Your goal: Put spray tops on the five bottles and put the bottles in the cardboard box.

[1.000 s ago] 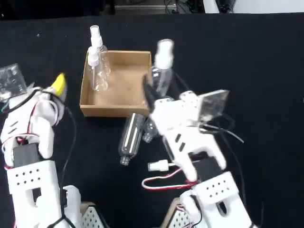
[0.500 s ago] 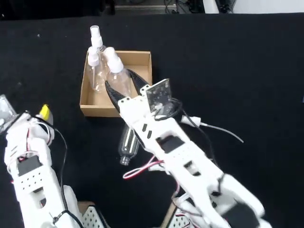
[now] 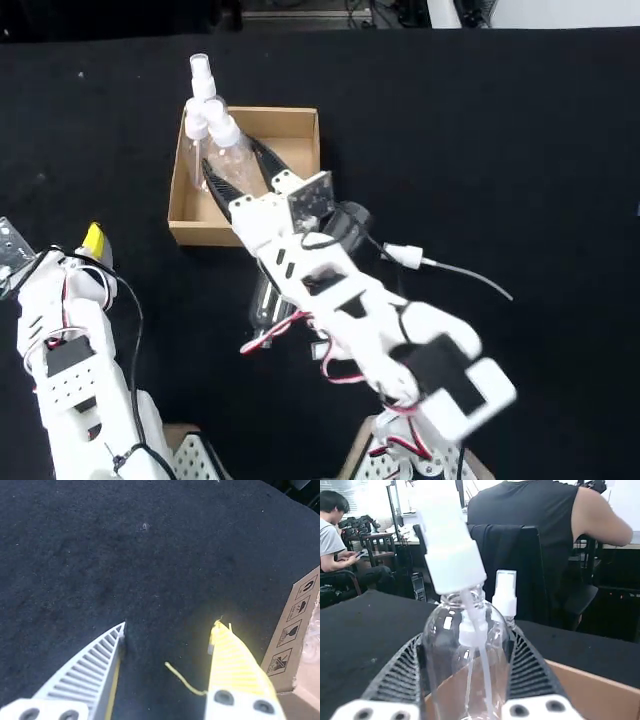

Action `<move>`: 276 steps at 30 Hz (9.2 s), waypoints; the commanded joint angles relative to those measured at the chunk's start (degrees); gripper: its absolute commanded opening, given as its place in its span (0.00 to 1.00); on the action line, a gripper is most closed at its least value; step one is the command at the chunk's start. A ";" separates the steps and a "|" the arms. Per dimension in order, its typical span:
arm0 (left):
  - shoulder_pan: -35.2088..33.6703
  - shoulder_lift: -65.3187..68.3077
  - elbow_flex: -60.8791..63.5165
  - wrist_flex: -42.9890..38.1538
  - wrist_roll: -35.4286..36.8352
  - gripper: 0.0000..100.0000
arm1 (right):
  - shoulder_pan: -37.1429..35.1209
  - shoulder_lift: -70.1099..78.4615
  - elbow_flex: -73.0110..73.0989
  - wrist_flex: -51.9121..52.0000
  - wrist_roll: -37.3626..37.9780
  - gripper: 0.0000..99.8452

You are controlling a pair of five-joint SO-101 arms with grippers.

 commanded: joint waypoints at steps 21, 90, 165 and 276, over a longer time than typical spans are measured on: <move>-0.40 -1.23 -0.40 -0.97 0.26 0.25 | -5.10 22.73 -21.23 -2.11 0.35 0.01; -2.77 -1.23 -0.40 -1.23 0.44 0.25 | -9.14 23.25 -18.15 2.99 0.44 0.25; -2.59 -1.23 0.22 -1.32 0.26 0.25 | 26.64 -25.10 -30.02 122.64 69.10 0.25; -2.68 -1.23 0.22 -1.32 -0.09 0.25 | 20.22 -13.93 -25.10 126.33 80.53 0.14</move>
